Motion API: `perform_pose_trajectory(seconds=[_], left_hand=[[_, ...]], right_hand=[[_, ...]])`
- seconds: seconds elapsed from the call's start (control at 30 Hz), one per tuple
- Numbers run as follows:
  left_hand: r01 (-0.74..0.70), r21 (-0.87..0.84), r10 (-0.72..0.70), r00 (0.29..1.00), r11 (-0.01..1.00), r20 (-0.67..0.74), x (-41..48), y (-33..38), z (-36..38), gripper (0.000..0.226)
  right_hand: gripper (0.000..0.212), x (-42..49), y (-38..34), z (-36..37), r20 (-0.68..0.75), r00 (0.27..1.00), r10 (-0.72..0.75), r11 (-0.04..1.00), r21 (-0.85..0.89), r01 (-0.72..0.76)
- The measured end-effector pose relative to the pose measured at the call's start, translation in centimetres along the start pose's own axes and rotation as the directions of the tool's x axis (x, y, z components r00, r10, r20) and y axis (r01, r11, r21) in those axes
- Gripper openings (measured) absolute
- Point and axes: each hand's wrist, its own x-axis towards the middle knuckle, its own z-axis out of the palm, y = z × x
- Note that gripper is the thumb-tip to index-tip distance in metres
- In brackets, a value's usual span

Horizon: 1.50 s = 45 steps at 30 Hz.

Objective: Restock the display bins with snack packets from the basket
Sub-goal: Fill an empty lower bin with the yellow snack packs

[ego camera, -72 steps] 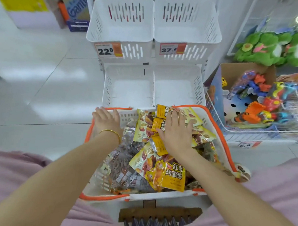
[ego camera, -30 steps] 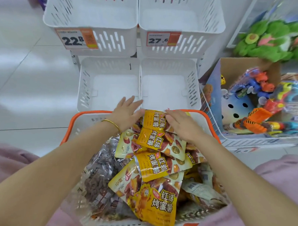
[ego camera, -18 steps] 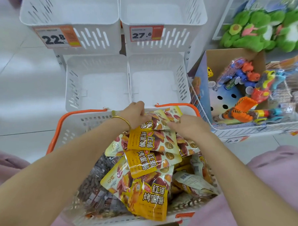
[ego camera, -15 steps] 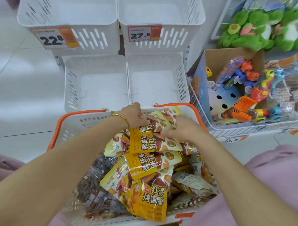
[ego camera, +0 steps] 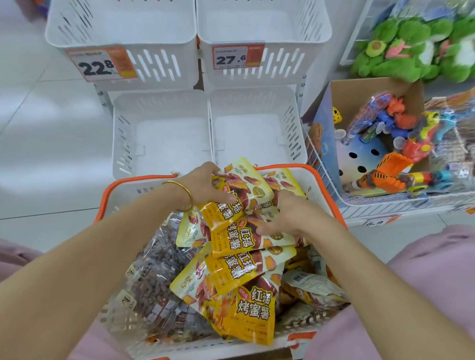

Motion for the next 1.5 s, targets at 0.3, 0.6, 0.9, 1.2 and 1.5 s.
perform_pose_trajectory(seconds=[0.3, 0.6, 0.9, 1.2, 1.5], left_hand=[[0.01, -0.363, 0.002, 0.999, 0.932, 0.032, -2.2, -1.4, -1.4, 0.095], [-0.105, -0.485, 0.145, 0.988, 0.868, 0.044, -3.0, -0.5, -1.9, 0.062], [-0.156, -0.481, 0.137, 0.988, 0.863, -0.075, -2.8, -1.3, -1.9, 0.112], [-0.183, -0.48, 0.116, 0.979, 0.858, -0.165, -1.8, -0.9, -2.6, 0.061], [-0.299, -0.359, 0.206, 0.939, 0.884, -0.277, -0.1, 1.5, -4.0, 0.059]], right_hand=[[0.05, 0.6, 0.9, -1.8, -0.176, 0.979, -0.098, 0.777, 0.601, 0.186], [0.009, 1.0, -1.6, -4.0, -0.336, 0.938, -0.088, 0.27, 0.898, 0.347], [0.01, 2.2, -3.9, -4.7, -0.34, 0.923, -0.181, 0.155, 0.917, 0.368], [0.057, 2.7, -4.4, -6.4, -0.256, 0.878, -0.404, 0.438, 0.788, 0.432], [0.038, 3.9, -4.4, -8.2, -0.343, 0.863, -0.372, 0.514, 0.697, 0.499]])
